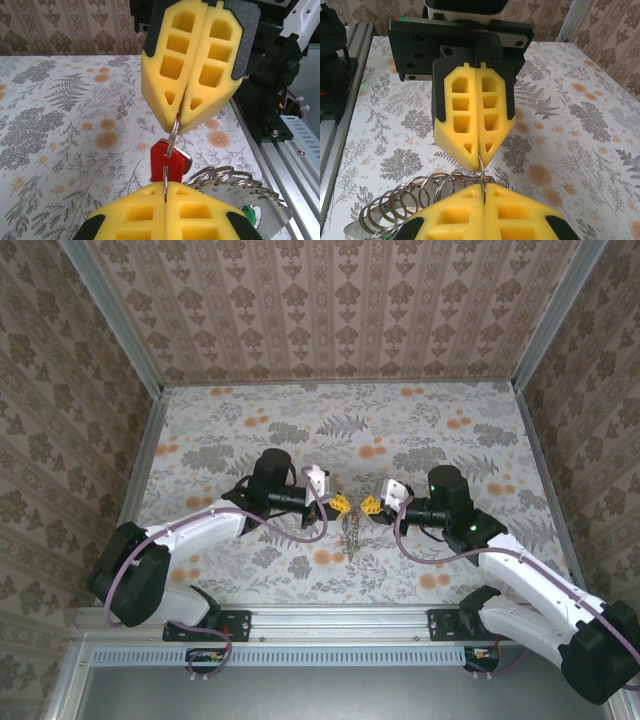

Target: Put the keys on the keyring

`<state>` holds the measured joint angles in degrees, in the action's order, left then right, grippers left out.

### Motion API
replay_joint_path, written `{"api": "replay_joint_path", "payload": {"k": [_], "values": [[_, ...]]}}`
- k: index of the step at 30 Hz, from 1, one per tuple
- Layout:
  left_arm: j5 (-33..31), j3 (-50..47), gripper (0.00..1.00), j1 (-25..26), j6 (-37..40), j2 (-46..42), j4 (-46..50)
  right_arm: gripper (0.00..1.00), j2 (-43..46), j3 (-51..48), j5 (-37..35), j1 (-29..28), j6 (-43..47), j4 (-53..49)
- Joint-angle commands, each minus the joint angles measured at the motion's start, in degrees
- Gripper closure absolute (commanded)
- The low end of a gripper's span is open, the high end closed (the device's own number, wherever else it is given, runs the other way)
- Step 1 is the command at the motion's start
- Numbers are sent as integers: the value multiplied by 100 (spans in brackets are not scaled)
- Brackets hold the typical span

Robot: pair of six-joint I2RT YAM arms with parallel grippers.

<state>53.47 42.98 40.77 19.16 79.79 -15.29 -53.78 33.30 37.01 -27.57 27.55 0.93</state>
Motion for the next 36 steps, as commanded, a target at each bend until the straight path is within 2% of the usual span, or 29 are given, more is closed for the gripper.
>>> {"api": "replay_joint_path", "payload": {"k": [1,23,36], "values": [[330,298,100,-18,103,-25,-40,100,-84,-25,160,28,78,135],[453,459,100,44,55,190,-76,100,-422,102,535,-56,-30,454],[499,495,100,62,-26,284,-217,100,-619,206,367,-197,-21,522]]}}
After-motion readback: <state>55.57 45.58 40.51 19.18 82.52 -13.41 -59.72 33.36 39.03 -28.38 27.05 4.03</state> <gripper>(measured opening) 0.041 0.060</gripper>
